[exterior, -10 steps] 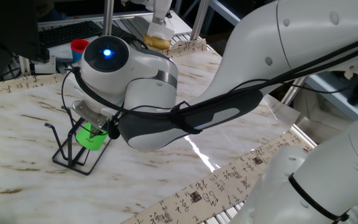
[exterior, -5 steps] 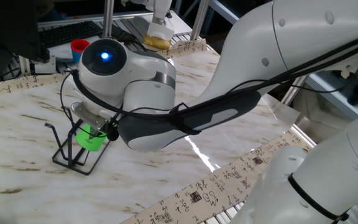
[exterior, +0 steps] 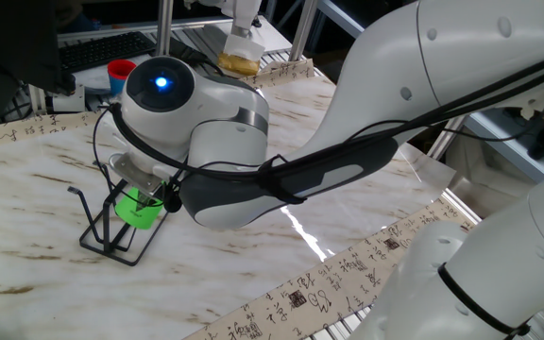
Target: Put the cup on the cup rack
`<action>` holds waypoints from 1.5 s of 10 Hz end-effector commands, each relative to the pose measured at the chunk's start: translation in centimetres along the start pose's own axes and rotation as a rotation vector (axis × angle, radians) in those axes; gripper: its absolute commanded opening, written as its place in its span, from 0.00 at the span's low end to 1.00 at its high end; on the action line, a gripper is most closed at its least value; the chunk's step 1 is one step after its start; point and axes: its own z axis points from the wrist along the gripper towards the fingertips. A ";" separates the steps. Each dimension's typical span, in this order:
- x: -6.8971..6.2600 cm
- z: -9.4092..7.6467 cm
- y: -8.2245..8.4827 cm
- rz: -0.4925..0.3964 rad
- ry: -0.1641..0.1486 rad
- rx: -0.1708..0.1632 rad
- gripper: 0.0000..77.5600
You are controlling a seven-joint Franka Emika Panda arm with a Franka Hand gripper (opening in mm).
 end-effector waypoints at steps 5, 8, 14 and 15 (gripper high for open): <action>0.5 0.6 0.8 0.064 -0.023 -0.007 1.00; 0.5 0.6 0.8 0.064 -0.023 -0.007 1.00; 0.5 0.6 0.8 0.045 0.015 -0.011 1.00; 0.5 0.6 0.8 0.038 0.022 -0.010 1.00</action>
